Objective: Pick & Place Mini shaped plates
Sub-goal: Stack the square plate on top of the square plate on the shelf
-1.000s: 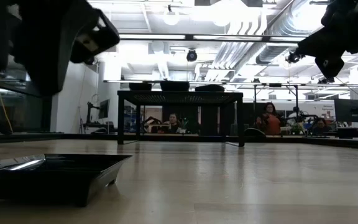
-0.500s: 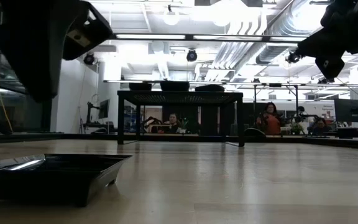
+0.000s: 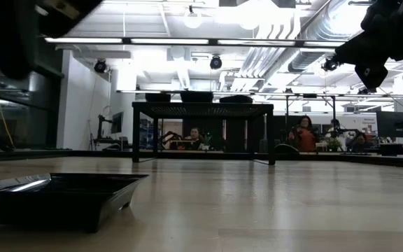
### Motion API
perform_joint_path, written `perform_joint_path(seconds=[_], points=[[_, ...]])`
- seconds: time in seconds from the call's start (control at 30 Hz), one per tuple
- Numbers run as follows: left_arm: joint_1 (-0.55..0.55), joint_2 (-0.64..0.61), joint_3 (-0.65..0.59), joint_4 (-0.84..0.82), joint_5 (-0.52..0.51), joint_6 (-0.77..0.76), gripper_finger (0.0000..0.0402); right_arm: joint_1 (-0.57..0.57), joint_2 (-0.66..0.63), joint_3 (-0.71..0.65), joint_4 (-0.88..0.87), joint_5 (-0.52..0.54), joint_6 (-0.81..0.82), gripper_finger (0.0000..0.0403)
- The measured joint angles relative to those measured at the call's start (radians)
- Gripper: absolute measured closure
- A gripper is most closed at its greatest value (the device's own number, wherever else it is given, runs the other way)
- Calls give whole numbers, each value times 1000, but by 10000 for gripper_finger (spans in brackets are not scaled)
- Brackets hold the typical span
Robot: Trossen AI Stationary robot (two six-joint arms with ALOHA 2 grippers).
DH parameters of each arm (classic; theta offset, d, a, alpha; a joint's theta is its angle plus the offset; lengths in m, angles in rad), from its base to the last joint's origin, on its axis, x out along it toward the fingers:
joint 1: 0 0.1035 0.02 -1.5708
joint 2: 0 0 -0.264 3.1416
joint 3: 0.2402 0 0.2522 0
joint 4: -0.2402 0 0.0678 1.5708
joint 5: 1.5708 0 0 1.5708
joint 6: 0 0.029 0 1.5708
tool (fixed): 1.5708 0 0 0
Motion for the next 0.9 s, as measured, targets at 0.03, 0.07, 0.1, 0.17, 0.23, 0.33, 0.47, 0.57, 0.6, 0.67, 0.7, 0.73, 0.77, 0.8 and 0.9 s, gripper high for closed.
perform_joint_path(seconds=[0.03,0.07,0.1,0.17,0.23,0.33,0.47,0.57,0.6,0.67,0.7,0.73,0.77,0.8,0.9], points=[[-9,0,0,3,-16,-10,268,0,0,0,0,0,0,339],[-19,0,0,4,-27,-19,268,0,0,0,0,0,0,339],[-30,0,0,4,-36,-24,268,0,0,0,0,0,0,339],[-47,10,0,9,-64,-33,268,0,0,0,0,0,0,340],[-64,17,0,0,-88,-44,268,0,0,0,0,0,0,341],[-79,34,3,18,-107,-42,268,0,0,0,0,0,0,339],[-95,50,0,3,-113,-104,268,0,0,0,-4,0,0,340],[-95,51,-1,-21,-114,-249,268,0,0,0,-4,0,0,340],[-95,52,-1,-21,-114,-291,268,0,0,0,-3,0,0,339],[-94,52,0,-27,-120,-338,268,0,0,0,-2,1,0,339],[-94,52,0,-30,-131,-350,268,0,-1,0,-4,1,0,339],[-94,52,0,-33,-135,-361,268,0,-1,0,-5,1,0,340],[-94,52,0,-33,-138,-366,268,0,0,0,-4,1,0,340],[-94,52,0,-33,-137,-366,268,0,0,0,-4,1,0,341],[-94,52,0,-34,-126,-314,268,0,0,0,-4,2,0,340]])
